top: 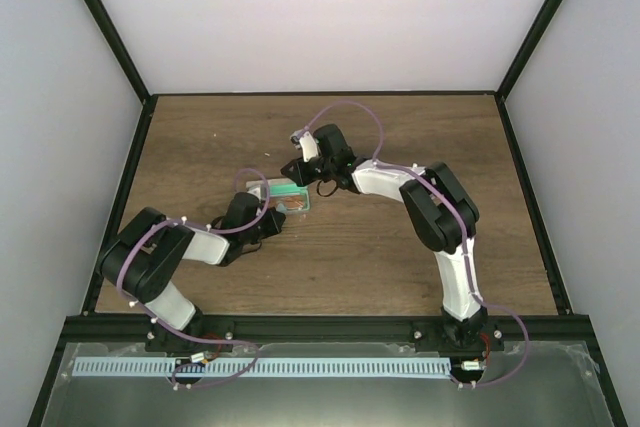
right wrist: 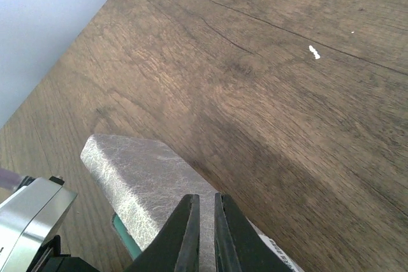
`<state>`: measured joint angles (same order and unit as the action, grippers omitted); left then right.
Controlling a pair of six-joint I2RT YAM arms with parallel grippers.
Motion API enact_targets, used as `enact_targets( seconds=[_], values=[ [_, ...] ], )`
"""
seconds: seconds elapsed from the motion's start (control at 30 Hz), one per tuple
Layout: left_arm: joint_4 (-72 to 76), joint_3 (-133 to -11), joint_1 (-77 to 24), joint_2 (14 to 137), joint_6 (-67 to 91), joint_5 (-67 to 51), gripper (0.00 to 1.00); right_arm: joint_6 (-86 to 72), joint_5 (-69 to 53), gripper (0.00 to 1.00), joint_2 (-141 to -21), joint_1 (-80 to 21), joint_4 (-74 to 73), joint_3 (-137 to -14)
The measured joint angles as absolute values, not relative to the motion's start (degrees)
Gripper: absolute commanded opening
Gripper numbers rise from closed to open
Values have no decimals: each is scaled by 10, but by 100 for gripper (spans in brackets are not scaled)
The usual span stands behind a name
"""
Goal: Organize the sunglasses
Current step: Close the sunglasses case at the center of the board, then reset both arms
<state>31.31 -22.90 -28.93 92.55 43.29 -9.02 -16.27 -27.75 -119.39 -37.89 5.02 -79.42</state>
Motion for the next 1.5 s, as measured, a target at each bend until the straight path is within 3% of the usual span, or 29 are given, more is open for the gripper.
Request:
enact_targets(
  seconds=[1.03,1.33,1.43,1.5],
  values=[
    [288,-225,-289,905,429,-91,5,-186,-251,11,-1179,-406,128,-681],
    [246,-209,-293,811,418,-83,8,-203,-206,15,-1122,-406,112,-632],
    [216,-205,-301,747,415,-65,11,-215,-175,15,-1076,-406,126,-587],
    [199,-197,-305,696,413,-51,24,-220,-154,19,-1045,-406,141,-559]
  ],
)
